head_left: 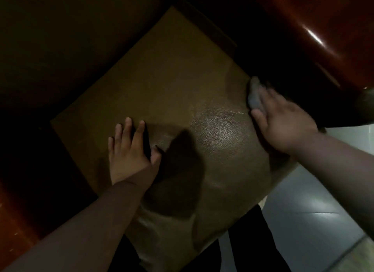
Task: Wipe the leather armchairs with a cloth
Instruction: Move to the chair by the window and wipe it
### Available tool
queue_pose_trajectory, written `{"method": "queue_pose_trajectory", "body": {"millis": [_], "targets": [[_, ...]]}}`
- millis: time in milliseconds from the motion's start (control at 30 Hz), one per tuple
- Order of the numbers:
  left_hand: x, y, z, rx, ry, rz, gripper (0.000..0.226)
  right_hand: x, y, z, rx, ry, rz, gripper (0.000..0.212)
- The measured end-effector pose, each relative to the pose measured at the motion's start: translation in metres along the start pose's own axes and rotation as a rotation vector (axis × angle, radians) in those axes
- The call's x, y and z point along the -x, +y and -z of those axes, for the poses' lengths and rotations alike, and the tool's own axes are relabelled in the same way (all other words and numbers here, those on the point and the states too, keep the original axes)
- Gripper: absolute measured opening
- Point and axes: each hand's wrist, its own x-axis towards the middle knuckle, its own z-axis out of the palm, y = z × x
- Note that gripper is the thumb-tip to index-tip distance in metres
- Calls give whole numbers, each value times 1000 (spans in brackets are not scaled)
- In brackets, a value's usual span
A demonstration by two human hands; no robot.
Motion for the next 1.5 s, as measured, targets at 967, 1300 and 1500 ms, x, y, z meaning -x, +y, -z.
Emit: {"method": "queue_pose_trajectory", "body": {"millis": [967, 1300, 1500], "targets": [[15, 119, -40, -66, 103, -98, 83, 103, 24, -63, -265, 361, -290, 69], [38, 66, -25, 241, 120, 59, 69, 69, -51, -35, 19, 145, 344, 69], [85, -2, -48, 147, 163, 261, 77, -35, -162, -7, -57, 32, -58, 68]]}}
